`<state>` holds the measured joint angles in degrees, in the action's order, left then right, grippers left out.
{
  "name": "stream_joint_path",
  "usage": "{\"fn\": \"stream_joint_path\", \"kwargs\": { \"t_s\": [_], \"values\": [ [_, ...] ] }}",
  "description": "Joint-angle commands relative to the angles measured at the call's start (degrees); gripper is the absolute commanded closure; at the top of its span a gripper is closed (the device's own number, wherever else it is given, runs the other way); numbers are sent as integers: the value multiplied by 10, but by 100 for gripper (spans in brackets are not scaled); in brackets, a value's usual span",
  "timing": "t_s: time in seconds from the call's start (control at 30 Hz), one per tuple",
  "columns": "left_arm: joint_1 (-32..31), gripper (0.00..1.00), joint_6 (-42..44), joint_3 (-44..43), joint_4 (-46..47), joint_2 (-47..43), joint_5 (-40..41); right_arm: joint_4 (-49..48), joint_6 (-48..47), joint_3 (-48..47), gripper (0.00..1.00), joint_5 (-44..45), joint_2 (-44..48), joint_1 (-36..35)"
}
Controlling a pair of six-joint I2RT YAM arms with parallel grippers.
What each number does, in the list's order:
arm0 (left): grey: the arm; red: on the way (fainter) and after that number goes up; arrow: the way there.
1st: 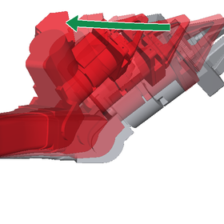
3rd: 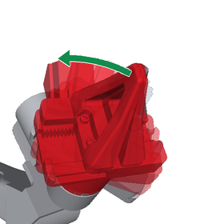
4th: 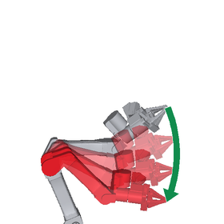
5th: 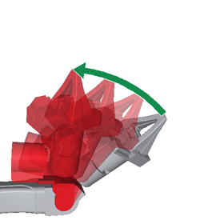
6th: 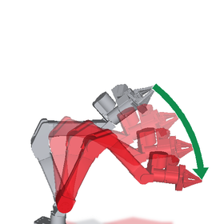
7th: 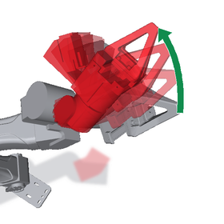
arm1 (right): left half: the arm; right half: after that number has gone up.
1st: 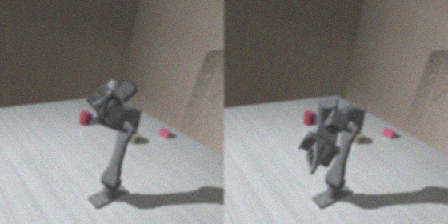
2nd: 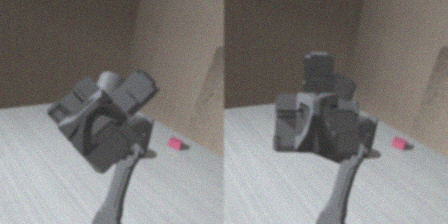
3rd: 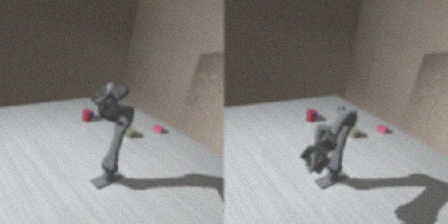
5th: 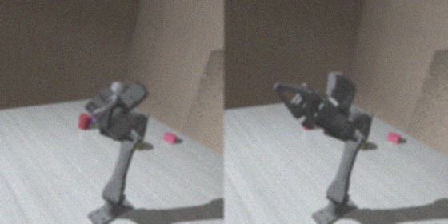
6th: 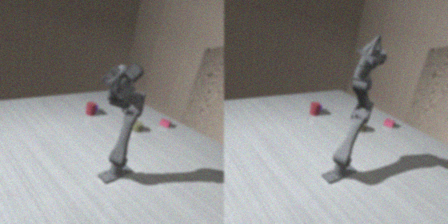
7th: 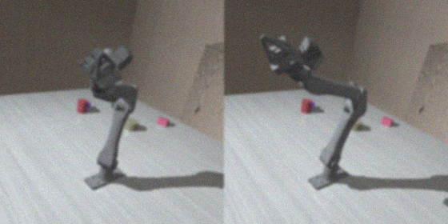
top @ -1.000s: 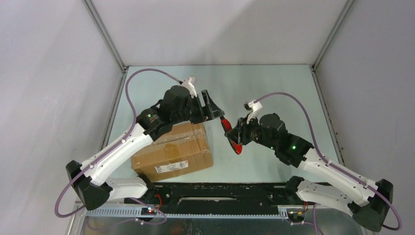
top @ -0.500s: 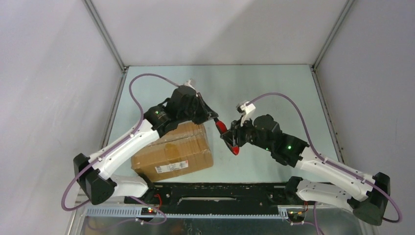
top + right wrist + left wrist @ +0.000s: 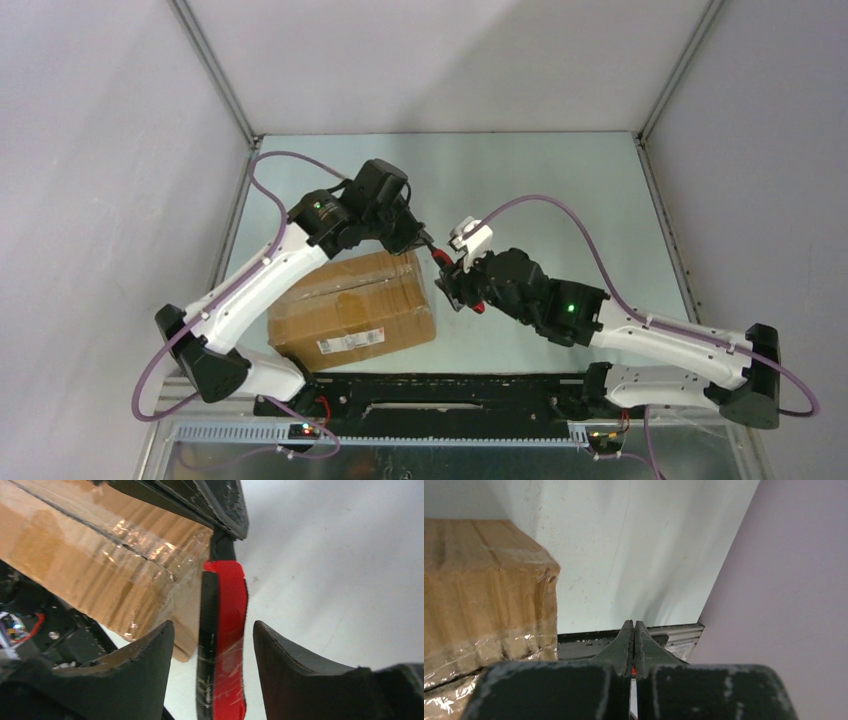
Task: Unpack the express box
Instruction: Cut the express box at the center of the board.
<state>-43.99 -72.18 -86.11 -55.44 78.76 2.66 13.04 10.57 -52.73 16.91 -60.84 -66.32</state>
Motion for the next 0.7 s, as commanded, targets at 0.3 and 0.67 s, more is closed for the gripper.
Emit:
{"fn": "stream_joint_path", "kwargs": {
  "t_s": [0.3,0.67],
  "values": [
    [-12,100,-50,-19,-21,-15,-40,16,-77,-41,56,136,-53,-42],
    [-2,10,132,-28,26,-17,-87,51,-30,-35,100,-30,31,34]
  ]
}}
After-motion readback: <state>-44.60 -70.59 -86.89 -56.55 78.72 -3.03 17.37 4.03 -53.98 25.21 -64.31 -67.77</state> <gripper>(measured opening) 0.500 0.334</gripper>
